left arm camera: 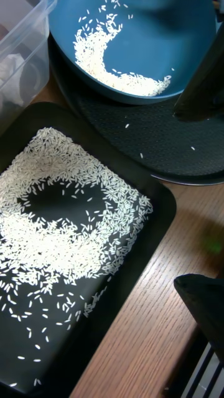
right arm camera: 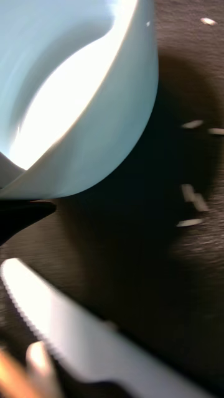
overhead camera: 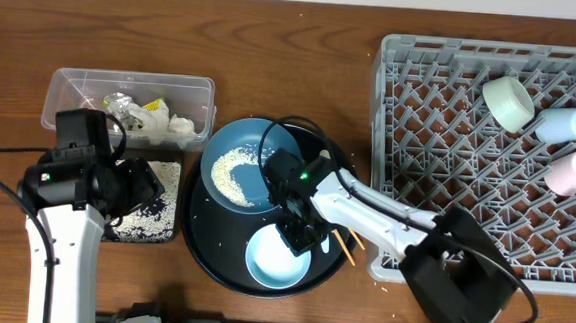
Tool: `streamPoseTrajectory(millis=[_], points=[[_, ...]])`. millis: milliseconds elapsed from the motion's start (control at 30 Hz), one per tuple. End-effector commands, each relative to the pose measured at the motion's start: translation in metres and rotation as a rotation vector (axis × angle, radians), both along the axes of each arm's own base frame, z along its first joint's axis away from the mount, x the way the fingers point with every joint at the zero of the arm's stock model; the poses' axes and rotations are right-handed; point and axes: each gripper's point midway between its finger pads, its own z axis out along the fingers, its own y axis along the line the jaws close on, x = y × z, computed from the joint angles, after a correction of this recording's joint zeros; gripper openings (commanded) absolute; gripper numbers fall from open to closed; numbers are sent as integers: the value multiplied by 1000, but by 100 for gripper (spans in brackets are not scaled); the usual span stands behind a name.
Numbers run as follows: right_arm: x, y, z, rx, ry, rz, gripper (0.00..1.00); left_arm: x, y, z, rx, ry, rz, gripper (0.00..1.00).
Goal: Sort waste into correct bins and load items into the dishwasher rack
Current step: 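Lift the small bowl and carry it right toward the rack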
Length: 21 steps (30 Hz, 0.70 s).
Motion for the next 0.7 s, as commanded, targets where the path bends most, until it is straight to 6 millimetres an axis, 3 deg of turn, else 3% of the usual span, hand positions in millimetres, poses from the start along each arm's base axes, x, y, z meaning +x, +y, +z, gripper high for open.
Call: streamPoseTrajectory(millis=[0, 133, 267, 400, 533, 667], points=[[21, 13, 56, 125, -122, 19, 1, 1, 4, 3, 11, -3, 10, 79], [52, -5, 108, 138, -332, -25, 1, 1, 3, 3, 11, -2, 10, 80], [94, -46, 154, 81, -589, -134, 1, 1, 3, 3, 11, -3, 10, 79], [136, -104, 193, -25, -817, -302, 1, 1, 3, 3, 11, -3, 10, 79], [181, -177, 226, -194, -1031, -521, 1, 1, 3, 3, 11, -3, 10, 79], [208, -248, 250, -375, -1181, -725, 1, 1, 3, 3, 11, -3, 10, 80]])
